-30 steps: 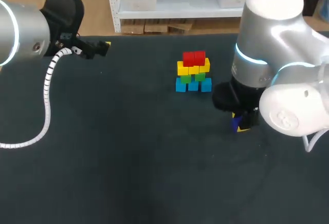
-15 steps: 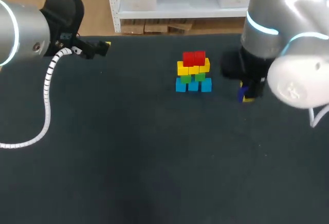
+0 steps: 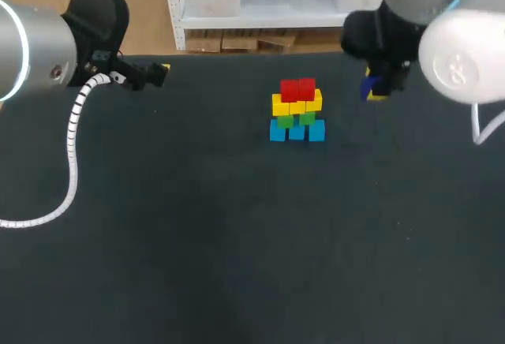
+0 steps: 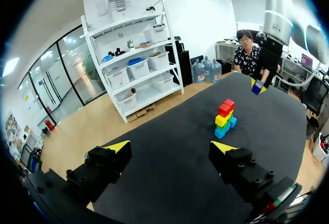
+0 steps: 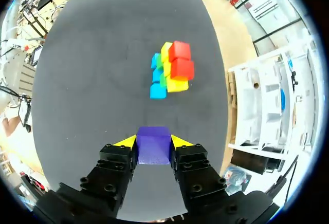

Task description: Place the blue cubes, place green cubes on the blue cubes, place the yellow cubes on the green cubes, then place the red cubes on the yellow cubes, and place purple cube on the red cubes.

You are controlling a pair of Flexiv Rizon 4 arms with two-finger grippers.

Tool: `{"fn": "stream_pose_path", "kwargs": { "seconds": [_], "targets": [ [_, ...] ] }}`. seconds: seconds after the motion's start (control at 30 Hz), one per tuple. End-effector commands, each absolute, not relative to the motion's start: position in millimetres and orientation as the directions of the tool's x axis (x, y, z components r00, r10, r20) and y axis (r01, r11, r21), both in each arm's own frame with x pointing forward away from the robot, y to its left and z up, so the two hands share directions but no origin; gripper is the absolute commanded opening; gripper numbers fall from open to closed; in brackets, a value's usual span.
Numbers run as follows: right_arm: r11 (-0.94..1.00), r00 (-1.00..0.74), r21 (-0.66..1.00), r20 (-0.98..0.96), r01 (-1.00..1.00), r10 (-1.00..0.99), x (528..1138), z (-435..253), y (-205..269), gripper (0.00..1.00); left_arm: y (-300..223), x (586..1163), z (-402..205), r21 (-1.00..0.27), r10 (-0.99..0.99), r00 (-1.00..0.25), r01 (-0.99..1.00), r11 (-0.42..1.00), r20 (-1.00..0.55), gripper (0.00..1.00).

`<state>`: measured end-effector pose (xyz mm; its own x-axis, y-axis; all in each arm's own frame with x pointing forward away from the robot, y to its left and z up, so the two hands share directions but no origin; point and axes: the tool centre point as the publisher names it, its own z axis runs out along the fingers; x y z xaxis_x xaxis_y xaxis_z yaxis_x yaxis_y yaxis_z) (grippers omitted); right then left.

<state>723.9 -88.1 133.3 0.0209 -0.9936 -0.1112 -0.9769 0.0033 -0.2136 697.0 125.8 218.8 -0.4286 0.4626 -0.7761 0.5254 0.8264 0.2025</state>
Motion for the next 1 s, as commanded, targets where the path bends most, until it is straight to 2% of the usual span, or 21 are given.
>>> {"fn": "stream_pose_path", "kwargs": {
  "seconds": [0.03, 0.37, 1.0],
  "targets": [
    [-0.015, 0.032, -0.146, -0.110, -0.989, -0.993, 737.8, 144.0, -73.0, 0.00, 126.7, 698.3, 218.6, 0.200, 0.463, -0.427, 0.530, 0.824, -0.777, 1.00],
    [-0.086, 0.098, -0.095, -0.126, -0.992, -0.987, 747.2, 154.3, -37.1, 0.00, 126.7, 698.3, 218.6, 0.200, 0.463, -0.427, 0.530, 0.824, -0.777, 1.00],
    [-0.107, 0.108, -0.025, -0.086, -0.994, -0.990, 766.7, 140.5, 3.3, 0.00, 126.7, 698.3, 218.6, 0.200, 0.463, -0.427, 0.530, 0.824, -0.777, 1.00]
  ]
}}
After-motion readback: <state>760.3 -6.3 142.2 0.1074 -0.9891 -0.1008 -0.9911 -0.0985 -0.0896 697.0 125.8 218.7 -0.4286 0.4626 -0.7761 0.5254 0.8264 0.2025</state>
